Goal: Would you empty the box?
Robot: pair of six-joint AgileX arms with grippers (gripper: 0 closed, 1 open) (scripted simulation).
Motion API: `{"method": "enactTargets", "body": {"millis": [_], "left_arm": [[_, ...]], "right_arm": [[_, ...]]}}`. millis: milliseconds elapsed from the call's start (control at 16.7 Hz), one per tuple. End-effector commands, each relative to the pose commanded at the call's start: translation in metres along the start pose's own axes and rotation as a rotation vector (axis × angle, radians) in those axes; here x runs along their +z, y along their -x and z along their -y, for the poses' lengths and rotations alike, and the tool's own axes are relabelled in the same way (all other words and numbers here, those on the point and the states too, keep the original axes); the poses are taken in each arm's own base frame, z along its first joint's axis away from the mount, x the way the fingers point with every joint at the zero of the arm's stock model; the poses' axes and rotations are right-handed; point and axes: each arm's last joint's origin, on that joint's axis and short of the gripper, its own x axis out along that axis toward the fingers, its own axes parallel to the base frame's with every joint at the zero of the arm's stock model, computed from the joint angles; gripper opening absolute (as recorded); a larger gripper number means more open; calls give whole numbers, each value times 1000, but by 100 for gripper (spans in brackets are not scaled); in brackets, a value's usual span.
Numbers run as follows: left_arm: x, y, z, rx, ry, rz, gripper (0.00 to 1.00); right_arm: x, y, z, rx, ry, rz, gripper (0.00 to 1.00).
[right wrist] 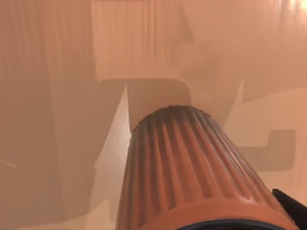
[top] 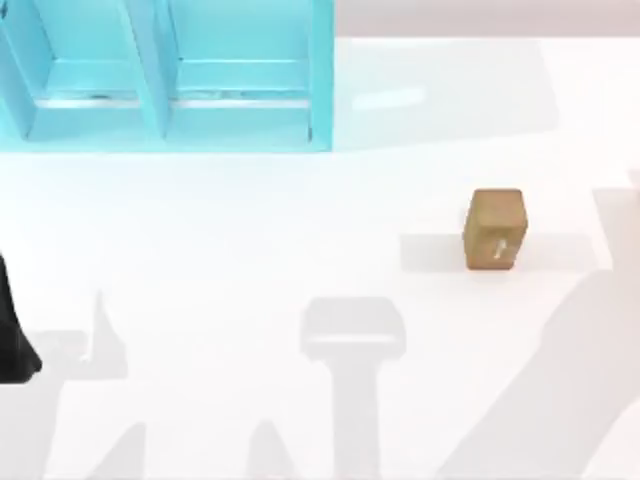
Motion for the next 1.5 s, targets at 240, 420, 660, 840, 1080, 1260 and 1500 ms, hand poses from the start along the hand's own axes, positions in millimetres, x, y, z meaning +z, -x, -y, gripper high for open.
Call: {"method": "enactTargets", "body": {"millis": [240,420,660,840,1080,1260,1500], "left_arm": [[0,0,0,0,0,0,100],[0,0,0,0,0,0,100],[0,0,0,0,0,0,100],[0,0,0,0,0,0,100],[0,0,0,0,0,0,100],[0,0,0,0,0,0,100],[0,0,0,0,0,0,100]], "right_arm": [[29,32,-19,-11,58,93,0],[41,70,-29,-6,88,116,0],[22,107,-13,8,50,36,0],[2,121,2,7,0,-14,0],[-1,122,4,7,-8,-23,0],[3,118,-1,11,-5,-29,0],[24,104,-56,4,-5,-47,0]]}}
